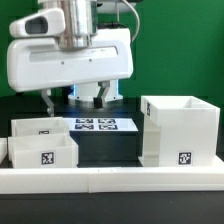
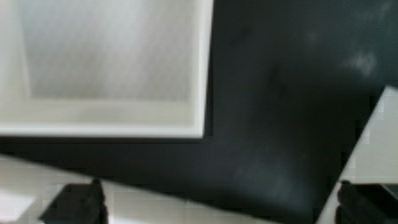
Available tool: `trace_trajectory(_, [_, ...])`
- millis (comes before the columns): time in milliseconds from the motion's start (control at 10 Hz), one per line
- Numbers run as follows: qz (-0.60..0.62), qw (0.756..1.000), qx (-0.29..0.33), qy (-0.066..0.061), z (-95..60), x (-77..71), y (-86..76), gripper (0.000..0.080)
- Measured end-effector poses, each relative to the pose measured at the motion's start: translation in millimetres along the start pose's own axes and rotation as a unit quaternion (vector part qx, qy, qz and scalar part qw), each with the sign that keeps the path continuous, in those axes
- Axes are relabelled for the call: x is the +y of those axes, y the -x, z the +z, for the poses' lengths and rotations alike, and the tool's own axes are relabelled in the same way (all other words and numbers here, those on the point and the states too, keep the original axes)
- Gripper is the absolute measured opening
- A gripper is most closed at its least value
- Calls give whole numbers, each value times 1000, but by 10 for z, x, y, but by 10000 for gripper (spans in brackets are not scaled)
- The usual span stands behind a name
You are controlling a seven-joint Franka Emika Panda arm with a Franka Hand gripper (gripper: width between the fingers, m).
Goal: Assemble drawer
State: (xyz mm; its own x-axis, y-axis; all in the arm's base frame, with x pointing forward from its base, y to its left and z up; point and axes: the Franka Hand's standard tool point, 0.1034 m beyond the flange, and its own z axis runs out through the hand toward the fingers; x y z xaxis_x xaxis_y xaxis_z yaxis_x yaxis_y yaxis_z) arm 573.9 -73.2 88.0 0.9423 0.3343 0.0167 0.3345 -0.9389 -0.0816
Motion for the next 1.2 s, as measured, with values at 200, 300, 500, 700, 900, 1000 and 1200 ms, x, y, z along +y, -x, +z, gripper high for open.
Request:
trace_trajectory(200, [0, 1000, 1, 1, 1, 1, -5, 649])
trace_trajectory(300, [0, 1000, 0, 0, 4, -2, -6, 649])
trace_trajectory(500, [-15, 1000, 6, 8, 119, 77, 95, 649])
trace_trajectory(700, [-8, 1000, 3, 12, 251, 123, 260, 649])
trace_trajectory(900, [-7, 1000, 3, 18, 379, 141, 332, 649])
trace_trajectory(1000, [-7, 1000, 1, 19, 431, 147, 348, 649])
trace_trajectory(1200, [-6, 1000, -3, 20, 539, 151, 385, 649])
